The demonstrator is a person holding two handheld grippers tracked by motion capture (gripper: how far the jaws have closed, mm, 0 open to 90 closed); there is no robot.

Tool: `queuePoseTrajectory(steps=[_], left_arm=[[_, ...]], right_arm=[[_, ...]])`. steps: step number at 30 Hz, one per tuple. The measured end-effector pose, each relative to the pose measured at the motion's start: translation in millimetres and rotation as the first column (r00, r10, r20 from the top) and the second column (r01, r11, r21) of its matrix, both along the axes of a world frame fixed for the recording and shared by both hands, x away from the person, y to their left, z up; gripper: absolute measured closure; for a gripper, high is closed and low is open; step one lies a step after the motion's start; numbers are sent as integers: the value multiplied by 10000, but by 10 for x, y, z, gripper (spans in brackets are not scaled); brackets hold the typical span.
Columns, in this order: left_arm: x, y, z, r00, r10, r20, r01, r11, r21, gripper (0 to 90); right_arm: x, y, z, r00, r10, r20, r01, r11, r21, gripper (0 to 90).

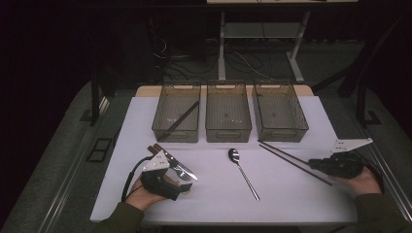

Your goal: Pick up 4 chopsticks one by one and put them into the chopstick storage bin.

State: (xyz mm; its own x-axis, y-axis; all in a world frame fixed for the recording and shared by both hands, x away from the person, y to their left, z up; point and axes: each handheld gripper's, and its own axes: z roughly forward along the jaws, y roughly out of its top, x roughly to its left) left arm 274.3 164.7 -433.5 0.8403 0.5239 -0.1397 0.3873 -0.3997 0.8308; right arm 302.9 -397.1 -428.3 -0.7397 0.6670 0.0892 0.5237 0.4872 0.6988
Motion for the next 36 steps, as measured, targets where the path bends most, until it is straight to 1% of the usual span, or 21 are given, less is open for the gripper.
queuePoseTrajectory(steps=[3,4,11,15,16,18,25,32,35,36], left_arm=[[0,1,2,10000,-11,5,11,10000,15,29],[-2,0,2,10000,-3,-1,3,10000,-9,29],[-3,-5,2,10000,-23,6,23,10000,-17,29],[-4,-7,0,10000,-28,-8,28,10000,-33,29],[-4,-8,0,10000,-42,-1,42,10000,-27,29],[-5,-9,1,10000,-64,2,64,10000,-16,28],[-5,-9,-1,10000,-82,17,82,10000,-3,26],[-5,-11,-1,9999,-108,30,108,9999,26,25],[-6,-13,-2,9999,-98,29,97,10000,9,25],[-6,-13,-2,9999,-103,29,103,9999,16,25]], right_arm=[[-10,-3,21,10000,-24,51,24,9999,125,841],[-22,-7,59,9999,-32,119,30,9998,215,842],[-61,-35,148,9991,-76,411,47,9976,694,842],[-90,-53,194,9988,-91,481,38,9941,1081,842],[-90,-53,194,9988,-91,481,38,9941,1081,842],[-106,-47,232,9983,-10,589,-67,9916,1293,842],[-137,9,283,9971,247,720,-349,9889,1447,842],[-176,72,342,9946,519,897,-683,9791,1914,842],[-190,117,360,9946,507,910,-696,9734,2184,841],[-190,135,366,9942,506,950,-704,9734,2182,842]])
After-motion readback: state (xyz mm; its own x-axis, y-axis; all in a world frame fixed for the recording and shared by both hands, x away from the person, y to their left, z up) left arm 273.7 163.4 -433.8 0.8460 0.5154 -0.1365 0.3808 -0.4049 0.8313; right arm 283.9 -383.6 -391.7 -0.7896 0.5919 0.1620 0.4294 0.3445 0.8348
